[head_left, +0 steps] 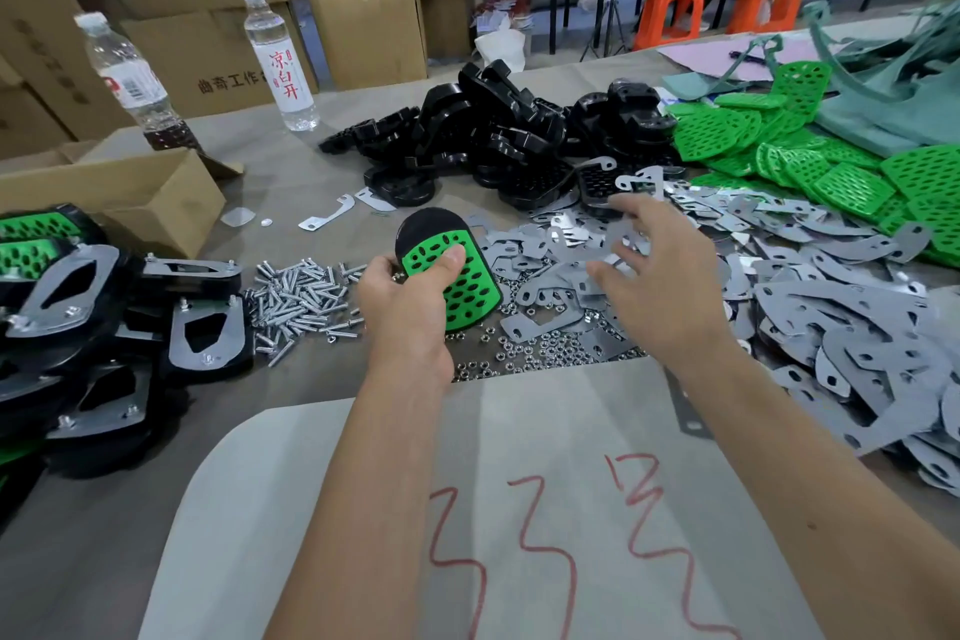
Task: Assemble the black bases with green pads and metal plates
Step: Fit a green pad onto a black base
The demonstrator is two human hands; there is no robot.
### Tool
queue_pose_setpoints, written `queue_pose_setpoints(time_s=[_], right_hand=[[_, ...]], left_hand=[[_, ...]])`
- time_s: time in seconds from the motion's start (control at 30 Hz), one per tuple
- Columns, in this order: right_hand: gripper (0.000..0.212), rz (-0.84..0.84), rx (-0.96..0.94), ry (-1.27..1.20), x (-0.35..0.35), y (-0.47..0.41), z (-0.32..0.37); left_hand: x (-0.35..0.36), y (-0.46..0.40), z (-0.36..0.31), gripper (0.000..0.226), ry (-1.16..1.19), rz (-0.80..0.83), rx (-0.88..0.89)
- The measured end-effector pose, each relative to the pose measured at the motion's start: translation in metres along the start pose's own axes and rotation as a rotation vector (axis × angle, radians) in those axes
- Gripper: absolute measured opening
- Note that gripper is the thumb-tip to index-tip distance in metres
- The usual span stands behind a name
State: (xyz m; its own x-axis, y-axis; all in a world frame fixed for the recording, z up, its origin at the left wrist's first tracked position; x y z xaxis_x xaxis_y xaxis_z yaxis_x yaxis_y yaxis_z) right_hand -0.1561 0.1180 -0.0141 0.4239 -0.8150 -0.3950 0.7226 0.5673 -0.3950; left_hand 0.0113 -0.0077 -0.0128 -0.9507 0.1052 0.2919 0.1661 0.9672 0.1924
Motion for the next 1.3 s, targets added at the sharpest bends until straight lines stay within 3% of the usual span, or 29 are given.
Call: queue_pose_setpoints(time_s=[0.13, 0.27, 0.5, 0.57, 0.7, 0.9, 0.97, 1.03, 1.17, 1.3], right_hand=[[0.056, 0.021, -0.166, 0.226, 0.003, 0.004, 0.008], [0.035, 0.118, -0.259, 0.244, 0.013, 0.015, 0.015], [0.023, 0.462, -0.438, 0.336, 0.071, 0.039, 0.059], [0.029, 0.507, -0.434, 0.400, 0.094, 0.041, 0.075], [0.048, 0.591, -0.393, 0.623, 0.126, 0.035, 0.094], [0.014, 0.637, -0.418, 0.687, 0.133, 0.018, 0.094], [0.005, 0.570, -0.349, 0.545, 0.122, 0.010, 0.086], [0.012, 0.464, -0.203, 0.279, 0.105, 0.006, 0.073], [0.025, 0.367, 0.240, -0.363, 0.065, 0.008, 0.046], [0.024, 0.358, 0.392, -0.586, 0.034, 0.011, 0.024]], left_hand=[[-0.001, 0.000, -0.001, 0.026, 0.059, -0.048, 0.021], [-0.016, -0.007, -0.017, 0.025, 0.205, -0.243, 0.057], [-0.061, -0.026, -0.041, 0.022, 0.287, -0.580, 0.208], [-0.069, -0.030, -0.044, 0.019, 0.283, -0.629, 0.231], [-0.074, -0.031, -0.043, 0.018, 0.285, -0.638, 0.181], [-0.068, -0.031, -0.037, 0.019, 0.253, -0.587, 0.114], [-0.064, -0.029, -0.037, 0.019, 0.239, -0.548, 0.111], [-0.057, -0.028, -0.035, 0.015, 0.211, -0.468, 0.103], [-0.032, -0.019, -0.026, 0.021, 0.112, -0.235, 0.025], [-0.007, -0.003, -0.009, 0.013, -0.004, -0.070, -0.008]])
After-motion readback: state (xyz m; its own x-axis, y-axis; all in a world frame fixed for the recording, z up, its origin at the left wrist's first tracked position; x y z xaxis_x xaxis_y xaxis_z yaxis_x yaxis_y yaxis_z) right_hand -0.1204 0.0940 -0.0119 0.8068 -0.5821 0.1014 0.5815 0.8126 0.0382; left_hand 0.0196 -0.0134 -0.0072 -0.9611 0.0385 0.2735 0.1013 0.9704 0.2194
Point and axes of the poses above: each hand's wrist, its own y-axis away from the middle knuckle, its own x-axis out of the palm, z = x × y, the point moved 1 cm from there along -y, towards the middle knuckle, and after that the axes turned 3 degrees about -z, right-handed, at the moved point
